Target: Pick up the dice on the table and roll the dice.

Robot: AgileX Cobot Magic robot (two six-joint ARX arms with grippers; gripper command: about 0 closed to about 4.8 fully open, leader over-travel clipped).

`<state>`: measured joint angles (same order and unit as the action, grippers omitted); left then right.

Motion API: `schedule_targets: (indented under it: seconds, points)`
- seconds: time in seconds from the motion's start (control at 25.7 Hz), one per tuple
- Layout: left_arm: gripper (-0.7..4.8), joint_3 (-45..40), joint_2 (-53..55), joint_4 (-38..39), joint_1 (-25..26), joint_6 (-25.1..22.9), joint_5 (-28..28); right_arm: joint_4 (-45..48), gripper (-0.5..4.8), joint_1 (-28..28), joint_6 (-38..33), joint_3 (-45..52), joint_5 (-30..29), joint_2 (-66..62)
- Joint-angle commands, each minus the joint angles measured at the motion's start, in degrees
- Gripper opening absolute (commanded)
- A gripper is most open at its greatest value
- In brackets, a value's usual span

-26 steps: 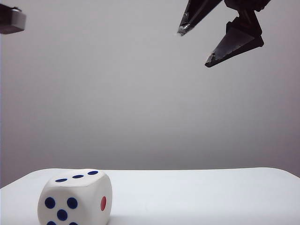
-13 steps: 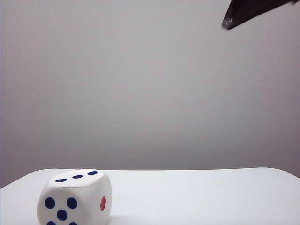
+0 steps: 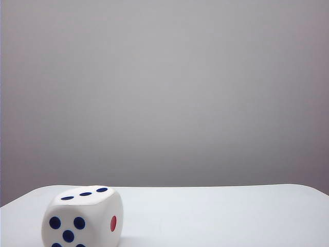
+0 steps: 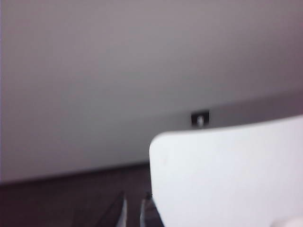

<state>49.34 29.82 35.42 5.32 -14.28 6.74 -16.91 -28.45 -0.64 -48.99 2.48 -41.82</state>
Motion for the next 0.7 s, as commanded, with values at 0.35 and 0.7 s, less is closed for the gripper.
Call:
schedule_targets:
  seconds: [0.35, 0.7]
  points:
    - [0.48, -21.90, -14.71, -24.96, 0.09, 12.94, 11.32, 9.57, -0.01, 15.52, 1.14, 12.94, 3.32, 19.76]
    - [0.47, -33.11, -27.78, -36.41, 0.09, 19.93, 9.35, 22.16, -0.02, 19.10, -2.58, 26.67, 2.21, 25.59]
